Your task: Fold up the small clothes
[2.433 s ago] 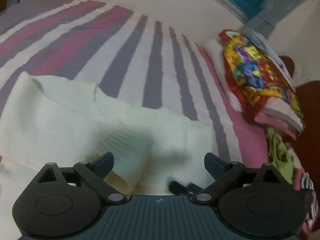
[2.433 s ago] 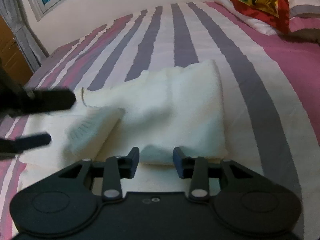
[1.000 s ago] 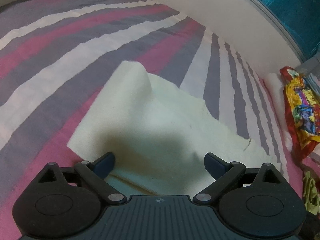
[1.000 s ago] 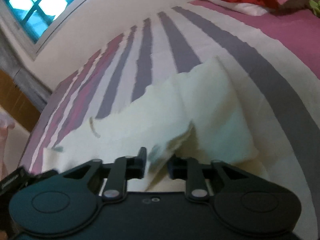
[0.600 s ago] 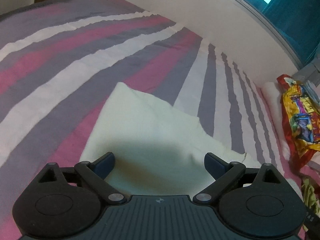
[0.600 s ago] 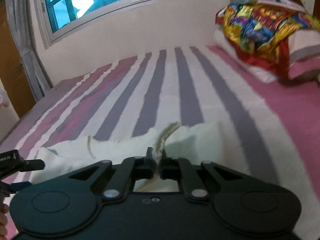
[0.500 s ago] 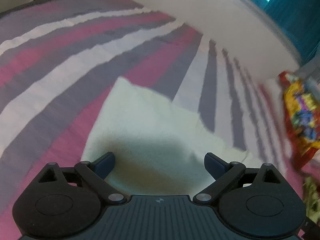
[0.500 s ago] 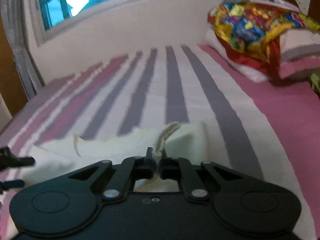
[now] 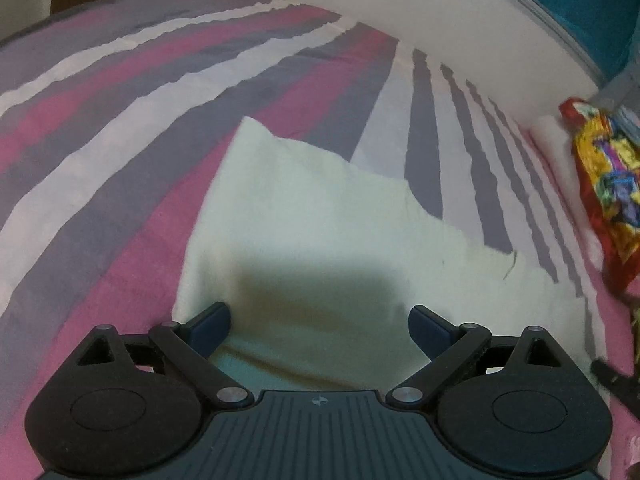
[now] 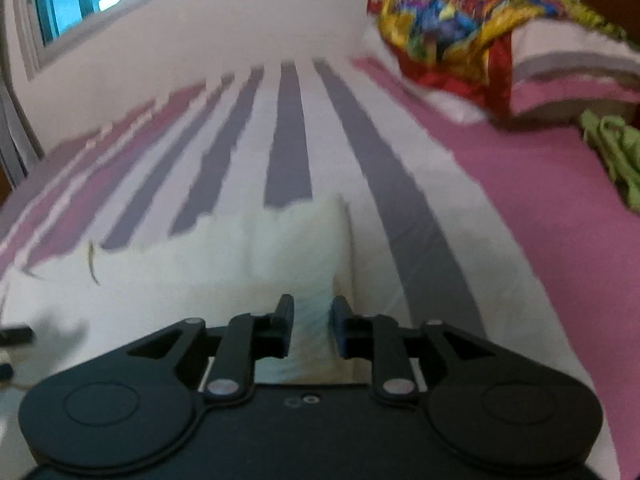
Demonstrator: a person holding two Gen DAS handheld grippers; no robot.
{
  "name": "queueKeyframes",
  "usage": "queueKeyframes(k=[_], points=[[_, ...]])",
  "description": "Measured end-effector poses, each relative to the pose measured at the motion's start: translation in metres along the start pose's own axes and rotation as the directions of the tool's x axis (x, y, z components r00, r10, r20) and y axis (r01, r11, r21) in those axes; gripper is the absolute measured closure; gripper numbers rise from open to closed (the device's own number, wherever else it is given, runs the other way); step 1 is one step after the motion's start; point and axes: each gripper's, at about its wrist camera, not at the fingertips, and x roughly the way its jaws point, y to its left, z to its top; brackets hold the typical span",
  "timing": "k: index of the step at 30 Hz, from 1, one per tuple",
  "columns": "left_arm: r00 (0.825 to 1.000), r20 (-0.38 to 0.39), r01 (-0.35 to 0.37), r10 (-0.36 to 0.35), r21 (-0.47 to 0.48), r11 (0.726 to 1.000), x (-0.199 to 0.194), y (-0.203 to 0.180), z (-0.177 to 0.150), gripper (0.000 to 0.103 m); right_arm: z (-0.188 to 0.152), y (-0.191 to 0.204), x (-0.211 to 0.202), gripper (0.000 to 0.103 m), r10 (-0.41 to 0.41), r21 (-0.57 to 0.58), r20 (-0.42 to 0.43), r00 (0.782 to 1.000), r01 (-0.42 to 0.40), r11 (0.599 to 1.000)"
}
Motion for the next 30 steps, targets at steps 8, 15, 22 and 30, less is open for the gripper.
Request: queueKeyframes(k=[8,15,22,30], points=[[0.992,-0.074,-0.092,0.1,0.107,0.99,0.004,-0.016,-0.007,0.007,-0.008,0.017,0.025,0.086,0.013,-0.092,-0.173,0.985,-0.029,0.995],[0.988,-0.09,-0.113,0.125,0.136,0.984,-0.012,-0.02,-0.018,0.007,-0.004,0.02,-0.007,0.081,0.027,-0.09,-0.127,0.992,-0.038,0.995],[0.991,-0.078,-0.099,0.113,0.169,0.981,-0.039,-0.023,-0.038,0.007,-0.025,0.016,-0.031,0.081,0.072,-0.055,-0.19,0.979,-0.084,0.995],[0.991,-0.1,-0.068,0.085,0.155,0.985,-0.081,-0.012,-0.071,0.007,-0.052,0.017,-0.092,0.08,0.146,-0.053,-0.183,0.972,-0.158,0.986]])
